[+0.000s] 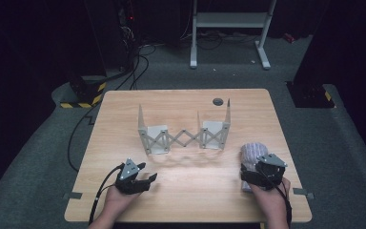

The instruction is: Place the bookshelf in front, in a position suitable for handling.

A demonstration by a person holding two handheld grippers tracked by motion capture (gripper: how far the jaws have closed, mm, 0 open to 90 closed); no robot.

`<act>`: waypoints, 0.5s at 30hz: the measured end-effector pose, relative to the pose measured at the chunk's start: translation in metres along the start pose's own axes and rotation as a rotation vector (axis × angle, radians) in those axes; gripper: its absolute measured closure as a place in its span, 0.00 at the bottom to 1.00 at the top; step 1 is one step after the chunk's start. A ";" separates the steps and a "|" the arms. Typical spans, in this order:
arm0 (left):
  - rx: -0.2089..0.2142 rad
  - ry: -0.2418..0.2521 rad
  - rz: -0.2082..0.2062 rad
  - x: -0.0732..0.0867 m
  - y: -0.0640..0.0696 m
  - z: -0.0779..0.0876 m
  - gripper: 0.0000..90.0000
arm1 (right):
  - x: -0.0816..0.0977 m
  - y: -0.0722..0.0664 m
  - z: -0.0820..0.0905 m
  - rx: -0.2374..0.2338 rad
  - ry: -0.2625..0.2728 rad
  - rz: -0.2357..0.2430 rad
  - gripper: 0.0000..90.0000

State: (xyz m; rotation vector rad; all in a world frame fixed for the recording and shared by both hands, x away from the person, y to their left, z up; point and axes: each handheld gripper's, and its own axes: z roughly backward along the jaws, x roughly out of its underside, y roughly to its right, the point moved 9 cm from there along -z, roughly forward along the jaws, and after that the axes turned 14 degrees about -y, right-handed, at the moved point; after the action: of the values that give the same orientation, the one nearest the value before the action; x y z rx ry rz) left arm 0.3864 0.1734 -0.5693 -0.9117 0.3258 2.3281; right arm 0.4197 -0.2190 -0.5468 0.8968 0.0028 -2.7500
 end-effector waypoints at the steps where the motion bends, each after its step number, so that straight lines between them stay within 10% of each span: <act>1: -0.001 0.000 -0.002 0.000 0.000 0.000 0.37 | 0.004 0.001 -0.008 -0.020 -0.019 -0.001 0.09; 9: -0.001 -0.010 -0.007 0.002 0.002 -0.002 0.37 | 0.008 0.005 -0.028 -0.042 -0.050 -0.010 0.25; 15: -0.001 -0.016 -0.012 0.003 0.004 -0.004 0.38 | 0.010 0.001 -0.032 -0.035 -0.037 0.033 0.55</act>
State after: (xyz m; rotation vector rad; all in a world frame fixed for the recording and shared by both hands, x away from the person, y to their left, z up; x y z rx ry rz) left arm 0.3845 0.1703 -0.5737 -0.8931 0.3122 2.3231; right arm 0.4303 -0.2199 -0.5787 0.8301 0.0292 -2.7270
